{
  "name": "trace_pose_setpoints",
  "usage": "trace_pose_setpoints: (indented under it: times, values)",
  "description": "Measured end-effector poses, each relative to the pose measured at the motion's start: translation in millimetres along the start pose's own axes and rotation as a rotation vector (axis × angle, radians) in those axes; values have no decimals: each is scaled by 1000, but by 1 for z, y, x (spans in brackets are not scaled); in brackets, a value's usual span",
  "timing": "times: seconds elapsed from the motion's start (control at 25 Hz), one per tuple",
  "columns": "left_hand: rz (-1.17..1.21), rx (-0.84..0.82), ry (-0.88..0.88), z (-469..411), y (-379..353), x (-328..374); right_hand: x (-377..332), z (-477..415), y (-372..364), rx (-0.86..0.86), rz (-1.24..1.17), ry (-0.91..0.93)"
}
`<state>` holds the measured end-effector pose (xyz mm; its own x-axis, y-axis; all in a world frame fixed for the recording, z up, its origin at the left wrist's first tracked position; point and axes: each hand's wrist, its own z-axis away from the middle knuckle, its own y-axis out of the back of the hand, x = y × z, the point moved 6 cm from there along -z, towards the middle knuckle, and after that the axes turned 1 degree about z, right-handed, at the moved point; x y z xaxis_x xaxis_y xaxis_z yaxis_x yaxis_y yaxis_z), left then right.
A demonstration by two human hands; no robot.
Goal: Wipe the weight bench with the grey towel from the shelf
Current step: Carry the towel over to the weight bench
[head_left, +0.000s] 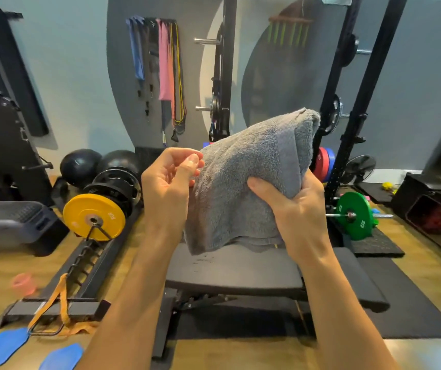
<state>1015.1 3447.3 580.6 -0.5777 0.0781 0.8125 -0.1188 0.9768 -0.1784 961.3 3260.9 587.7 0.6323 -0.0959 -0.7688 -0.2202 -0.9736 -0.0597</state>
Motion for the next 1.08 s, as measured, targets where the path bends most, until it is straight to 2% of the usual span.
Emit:
trace_pose_setpoints:
  times: [0.28,0.44,0.6,0.72,0.88,1.0,1.08]
  values:
    - [0,8,13,-30,8,-45,36,-19,-27,-65,-11,-42]
    - [-53,3,36,-62,-3,-111,113,-53,-33,-71,-53,-119]
    - [-73,-30,20,-81,-10,-212,218,-69,-38,-71,-111,-120]
    - [-44,-39,16,-79,0,-328,324,-52,-54,-106,-59,-76]
    - [-14,-100,49,-37,23,-522,495,8,-71,-168,180,43]
    - [-32,-195,172,-5,46,-669,613,54,-72,-193,422,147]
    - [-139,-201,227,4,75,-744,668,80,-69,-171,602,196]
